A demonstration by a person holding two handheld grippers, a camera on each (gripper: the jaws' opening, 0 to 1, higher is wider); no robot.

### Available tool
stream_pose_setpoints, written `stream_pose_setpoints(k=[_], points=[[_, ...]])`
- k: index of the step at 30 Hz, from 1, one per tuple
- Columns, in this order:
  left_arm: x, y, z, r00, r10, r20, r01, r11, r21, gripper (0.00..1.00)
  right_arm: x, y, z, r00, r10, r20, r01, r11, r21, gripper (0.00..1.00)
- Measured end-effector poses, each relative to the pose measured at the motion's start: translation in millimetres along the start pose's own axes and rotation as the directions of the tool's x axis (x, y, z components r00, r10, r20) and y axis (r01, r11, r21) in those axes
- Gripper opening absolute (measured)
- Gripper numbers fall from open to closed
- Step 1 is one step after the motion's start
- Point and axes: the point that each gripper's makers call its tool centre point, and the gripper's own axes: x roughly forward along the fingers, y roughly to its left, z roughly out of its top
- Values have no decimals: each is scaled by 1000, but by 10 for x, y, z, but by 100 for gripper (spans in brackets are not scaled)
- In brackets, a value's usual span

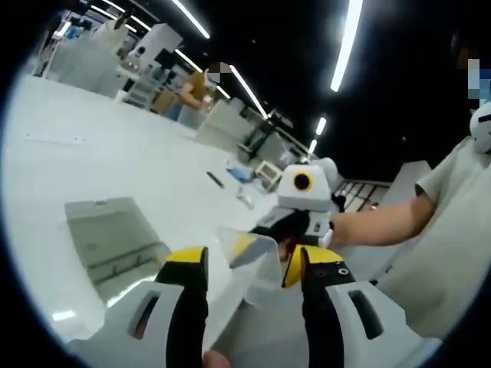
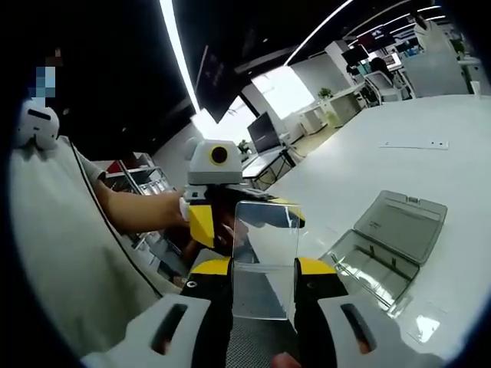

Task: Insert the divider into the dual guide fixture by aligning both edges with the guide slots and pushing it downward to the bottom, including one-sided entry, uneven engagement, binding, and posture correction.

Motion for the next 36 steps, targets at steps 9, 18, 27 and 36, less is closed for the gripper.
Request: stream_pose_setpoints(k=[9, 18, 27, 36], points=[[-7, 19, -8, 1000, 12, 0, -12, 1000, -11, 42, -3, -27, -18, 1000, -16, -10, 16, 1000, -9, 26], [-7, 113, -47, 998, 67, -17, -68, 997, -43, 35, -1, -111, -45, 997, -74, -38, 73, 996, -44, 26], [38, 184, -117, 989, 143, -49, -146, 986, -76, 25, -18, -250, -82, 984, -169, -62, 163, 982, -91, 26], [44, 303, -138, 971, 234, -52, -239, 962, -128, 17, -27, -319, -77, 974, -220, -61, 212, 971, -110, 26]])
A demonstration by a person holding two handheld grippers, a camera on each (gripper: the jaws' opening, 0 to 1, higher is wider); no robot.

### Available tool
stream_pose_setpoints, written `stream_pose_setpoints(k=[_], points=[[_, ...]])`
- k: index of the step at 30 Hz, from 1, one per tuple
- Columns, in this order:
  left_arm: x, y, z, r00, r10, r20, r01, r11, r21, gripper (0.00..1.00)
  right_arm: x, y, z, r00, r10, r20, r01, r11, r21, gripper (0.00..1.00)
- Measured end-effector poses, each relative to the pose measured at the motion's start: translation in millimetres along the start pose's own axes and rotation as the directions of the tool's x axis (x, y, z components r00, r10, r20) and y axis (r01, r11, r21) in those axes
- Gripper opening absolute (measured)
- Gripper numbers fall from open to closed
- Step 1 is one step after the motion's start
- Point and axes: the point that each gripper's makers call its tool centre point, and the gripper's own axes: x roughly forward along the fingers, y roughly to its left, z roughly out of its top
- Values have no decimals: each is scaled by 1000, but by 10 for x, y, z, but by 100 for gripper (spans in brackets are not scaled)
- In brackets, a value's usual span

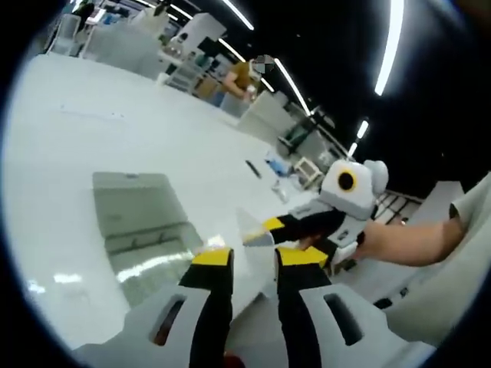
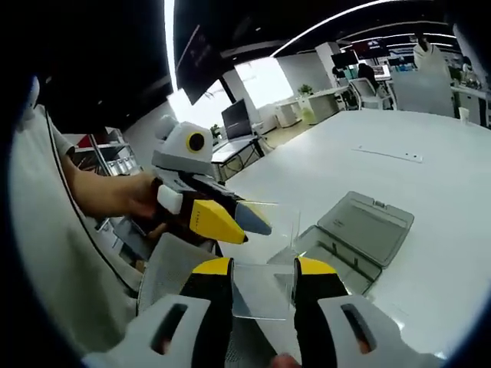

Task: Insert the divider into the dual guide fixture by aligning both edges with the guide slots and pushing it downward to the bottom, including one-sided entry, uneven engagement, binding, and posture correction.

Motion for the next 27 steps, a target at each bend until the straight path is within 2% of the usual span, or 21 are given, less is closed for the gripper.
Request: stream_pose_setpoints(k=[12, 27], points=[[54, 41, -25, 998, 65, 9, -64, 997, -49, 11, 18, -98, -11, 996, -90, -2, 90, 996, -6, 26], [109, 106, -14, 988, 149, 43, -146, 987, -70, 10, 77, -140, -14, 984, -177, -15, 177, 984, -14, 26]])
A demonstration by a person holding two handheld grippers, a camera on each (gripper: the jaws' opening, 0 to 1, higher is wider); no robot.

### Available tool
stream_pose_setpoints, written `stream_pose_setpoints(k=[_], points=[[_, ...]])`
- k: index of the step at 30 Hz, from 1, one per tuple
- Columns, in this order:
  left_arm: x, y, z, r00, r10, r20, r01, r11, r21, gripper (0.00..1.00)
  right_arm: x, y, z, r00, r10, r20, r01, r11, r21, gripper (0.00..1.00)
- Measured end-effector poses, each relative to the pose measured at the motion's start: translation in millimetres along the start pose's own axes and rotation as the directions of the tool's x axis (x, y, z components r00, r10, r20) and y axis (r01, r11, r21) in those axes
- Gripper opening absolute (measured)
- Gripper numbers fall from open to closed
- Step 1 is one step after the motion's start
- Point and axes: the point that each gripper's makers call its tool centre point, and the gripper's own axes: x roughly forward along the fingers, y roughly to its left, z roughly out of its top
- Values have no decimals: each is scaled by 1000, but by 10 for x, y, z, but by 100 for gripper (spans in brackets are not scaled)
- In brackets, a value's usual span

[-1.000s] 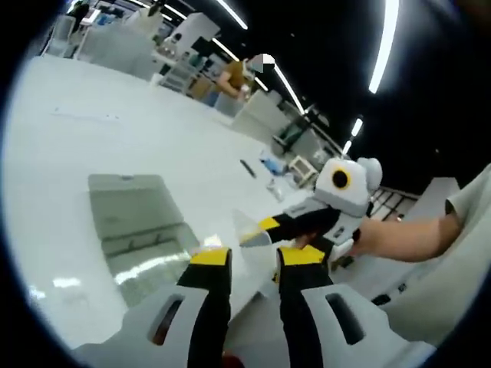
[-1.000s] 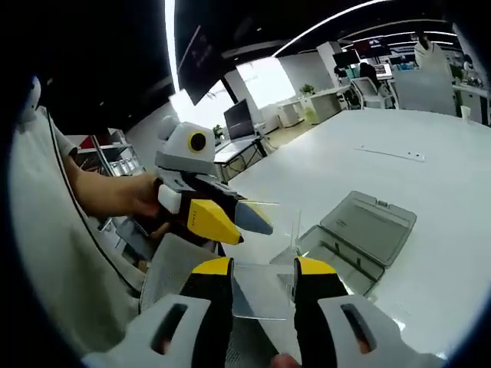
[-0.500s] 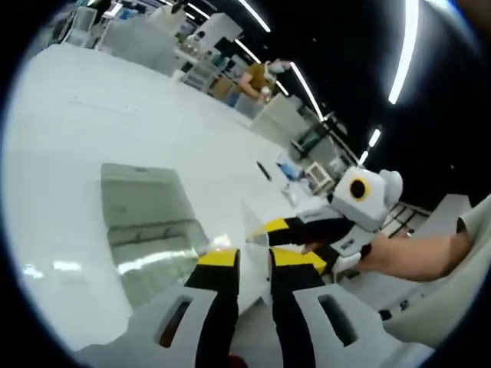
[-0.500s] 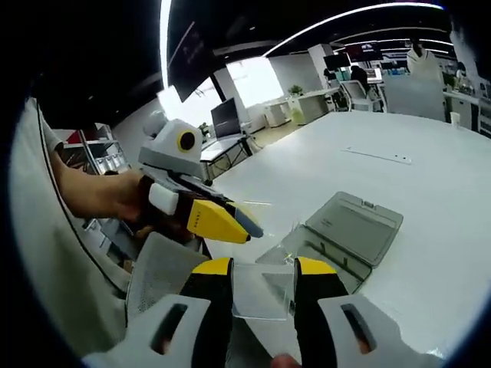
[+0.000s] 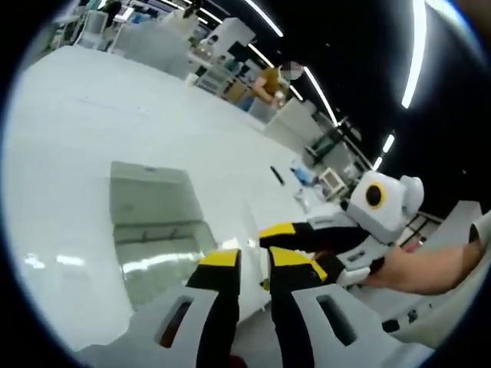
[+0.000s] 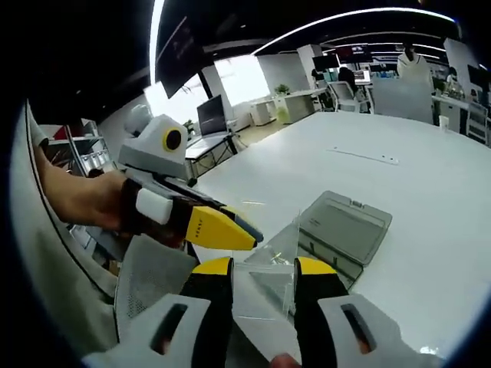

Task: Insert the divider into the dual guide fixture by aligning both edges with the guide slots and pushing it downward to the bottom, including one-sided entry, uneven engagement, binding, and posture correction.

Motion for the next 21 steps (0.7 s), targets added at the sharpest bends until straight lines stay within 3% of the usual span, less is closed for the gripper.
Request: stream_pose_setpoints(k=[10, 21], points=[[0, 78, 17, 998, 56, 26, -55, 998, -18, 9, 48, -18, -29, 998, -62, -23, 62, 998, -12, 26], [22, 115, -1, 997, 75, 24, -74, 997, -30, 1, 60, -36, -61, 994, -103, -39, 102, 995, -13, 26]])
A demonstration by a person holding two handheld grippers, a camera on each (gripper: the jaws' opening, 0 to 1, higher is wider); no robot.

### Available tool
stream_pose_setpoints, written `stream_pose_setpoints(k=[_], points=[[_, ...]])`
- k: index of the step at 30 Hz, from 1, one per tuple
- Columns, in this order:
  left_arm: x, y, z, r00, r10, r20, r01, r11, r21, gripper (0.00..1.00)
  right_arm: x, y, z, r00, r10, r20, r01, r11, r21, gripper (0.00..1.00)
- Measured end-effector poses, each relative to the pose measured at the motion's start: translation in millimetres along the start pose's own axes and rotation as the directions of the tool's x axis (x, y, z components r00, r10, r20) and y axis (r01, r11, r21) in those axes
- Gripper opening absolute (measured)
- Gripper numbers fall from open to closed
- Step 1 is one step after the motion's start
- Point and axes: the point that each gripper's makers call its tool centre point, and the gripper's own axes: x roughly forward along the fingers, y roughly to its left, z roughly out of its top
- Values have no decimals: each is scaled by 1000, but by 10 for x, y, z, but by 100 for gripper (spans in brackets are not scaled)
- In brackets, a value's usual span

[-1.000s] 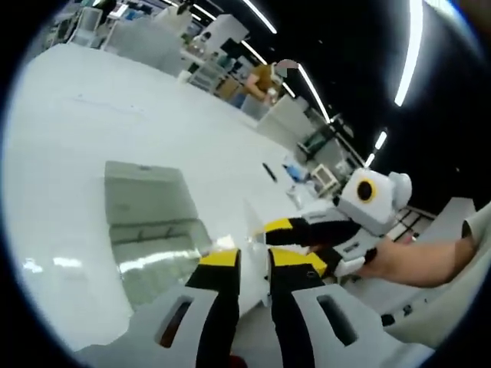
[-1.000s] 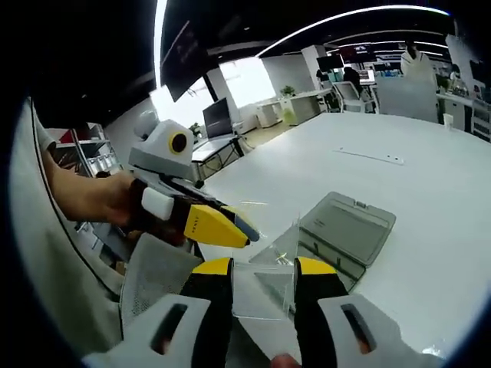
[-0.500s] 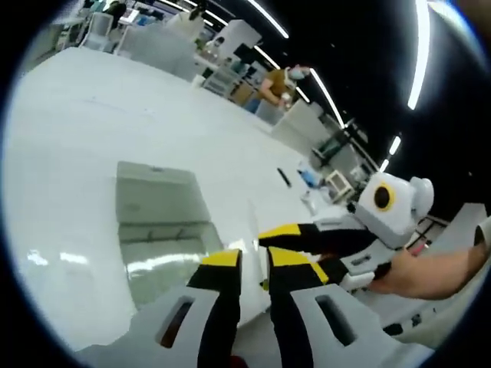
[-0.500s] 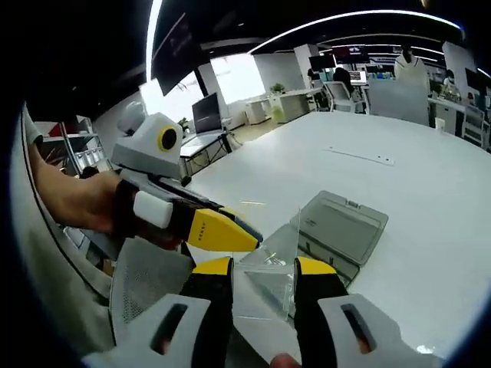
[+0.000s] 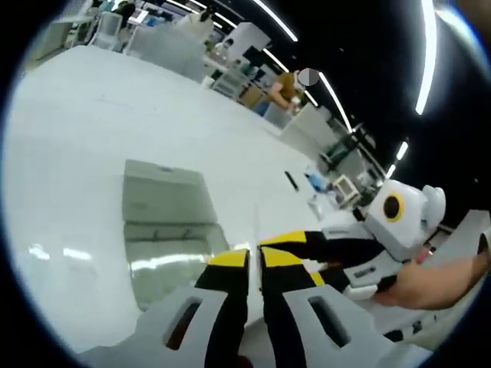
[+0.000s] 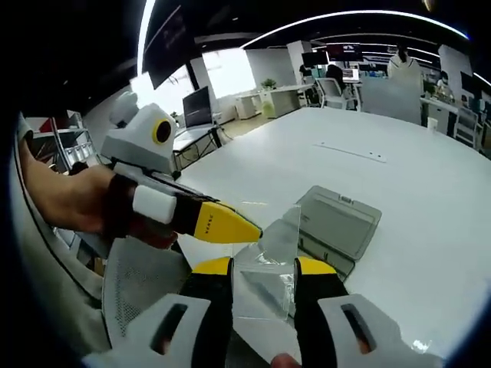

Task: Insert the divider into the dual guide fixture by aligning both edges with the guide slots and pushing it downward to the bottom, including one-sided entry, uneven engagement, binding, and posture correction.

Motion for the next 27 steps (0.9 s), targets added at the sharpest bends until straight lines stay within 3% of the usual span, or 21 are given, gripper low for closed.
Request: stream_pose_setpoints(k=[11, 27], points=[[27, 16, -21, 1000, 3, -1, -3, 999, -44, 0, 14, -13, -20, 999, -31, -13, 31, 1000, -3, 26], [42, -13, -11, 999, -31, -7, 31, 999, -41, 0, 5, -32, -14, 1000, -28, -5, 28, 1000, 8, 28]])
